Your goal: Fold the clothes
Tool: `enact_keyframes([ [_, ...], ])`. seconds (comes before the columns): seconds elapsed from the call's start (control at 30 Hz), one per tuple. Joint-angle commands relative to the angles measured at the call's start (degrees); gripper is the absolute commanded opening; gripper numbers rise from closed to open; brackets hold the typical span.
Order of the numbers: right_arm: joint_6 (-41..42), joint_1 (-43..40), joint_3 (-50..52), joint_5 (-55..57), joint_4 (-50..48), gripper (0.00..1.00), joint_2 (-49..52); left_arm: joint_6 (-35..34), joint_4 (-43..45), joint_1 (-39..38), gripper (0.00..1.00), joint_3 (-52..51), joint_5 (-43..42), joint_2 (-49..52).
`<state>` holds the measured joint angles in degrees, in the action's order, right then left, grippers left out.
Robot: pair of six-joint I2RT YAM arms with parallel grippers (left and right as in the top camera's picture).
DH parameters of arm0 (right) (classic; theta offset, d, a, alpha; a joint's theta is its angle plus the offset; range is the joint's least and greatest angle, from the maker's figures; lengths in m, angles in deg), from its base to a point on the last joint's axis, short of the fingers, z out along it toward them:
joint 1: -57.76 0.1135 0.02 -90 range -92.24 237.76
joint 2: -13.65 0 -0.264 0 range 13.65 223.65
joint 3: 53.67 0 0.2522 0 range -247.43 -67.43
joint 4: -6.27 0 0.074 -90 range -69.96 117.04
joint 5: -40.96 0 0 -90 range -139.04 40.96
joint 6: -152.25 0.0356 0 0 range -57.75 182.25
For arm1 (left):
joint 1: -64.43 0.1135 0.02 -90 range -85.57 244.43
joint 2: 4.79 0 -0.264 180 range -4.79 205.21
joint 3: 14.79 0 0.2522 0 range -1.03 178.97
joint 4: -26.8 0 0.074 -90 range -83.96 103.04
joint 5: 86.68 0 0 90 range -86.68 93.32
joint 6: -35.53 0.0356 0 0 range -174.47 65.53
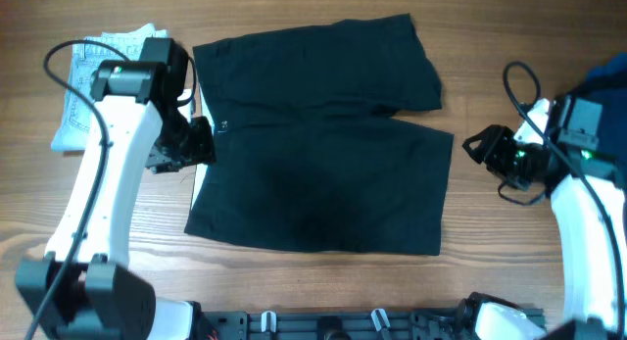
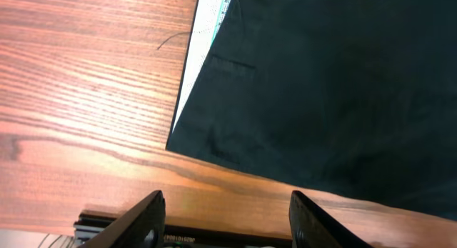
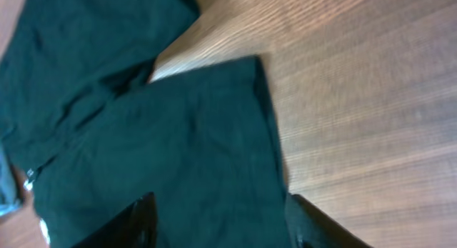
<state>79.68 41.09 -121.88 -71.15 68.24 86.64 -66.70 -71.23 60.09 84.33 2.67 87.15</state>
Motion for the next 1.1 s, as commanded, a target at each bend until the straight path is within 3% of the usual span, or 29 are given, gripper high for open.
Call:
enact_keyframes([
  [0.0, 0.7, 0.1, 0.0, -1.9, 5.0, 0.63, -5.6, -6.6, -0.7, 0.4, 0.56, -2.2, 0.8, -7.1],
  [0.07, 0.7, 0.1, 0.0, -1.9, 8.2, 0.65, -6.1, -9.6, -0.4, 0.4, 0.61, -5.2, 1.5, -9.8],
  [0.17, 0.5, 0.1, 0.7, -1.9, 12.2, 0.66, -5.6, -16.5, 1.6, 1.9, 0.77, -12.2, 2.9, -13.2],
  [0.27, -0.6, 0.1, 2.1, -1.9, 12.5, 0.66, -4.9, -21.4, 3.8, 4.0, 0.78, -19.3, 2.2, -14.6],
  [0.43, -4.0, 0.1, 3.9, -1.9, 12.3, 0.66, -4.8, -22.4, 12.0, 9.8, 0.62, -32.6, -7.9, -14.6],
  [0.57, -5.4, 0.1, 4.0, -1.5, 12.2, 0.66, -4.7, -28.0, 17.6, 15.8, 0.51, -40.5, -12.2, -14.6],
  [0.7, -5.4, 0.1, 4.0, -1.5, 12.0, 0.66, -4.7, -28.0, 21.1, 21.0, 0.51, -44.2, -17.9, -14.6],
  [0.77, -5.4, 0.1, 4.0, -1.5, 11.7, 0.66, -4.7, -29.7, 23.1, 22.6, 0.66, -45.5, -18.5, -14.6],
  [0.83, -5.4, 0.1, 4.0, -1.5, 11.1, 0.66, -4.7, -32.3, 25.6, 23.4, 0.70, -47.4, -18.9, -14.6],
  [1.0, -5.3, 0.1, 4.0, -1.5, 10.1, 0.66, -4.7, -35.2, 34.5, 23.5, 0.62, -53.5, -22.1, -14.6],
  [1.07, -5.3, 0.1, 4.0, -1.5, 9.9, 0.66, -4.7, -35.2, 38.0, 23.5, 0.54, -55.2, -22.1, -14.6],
])
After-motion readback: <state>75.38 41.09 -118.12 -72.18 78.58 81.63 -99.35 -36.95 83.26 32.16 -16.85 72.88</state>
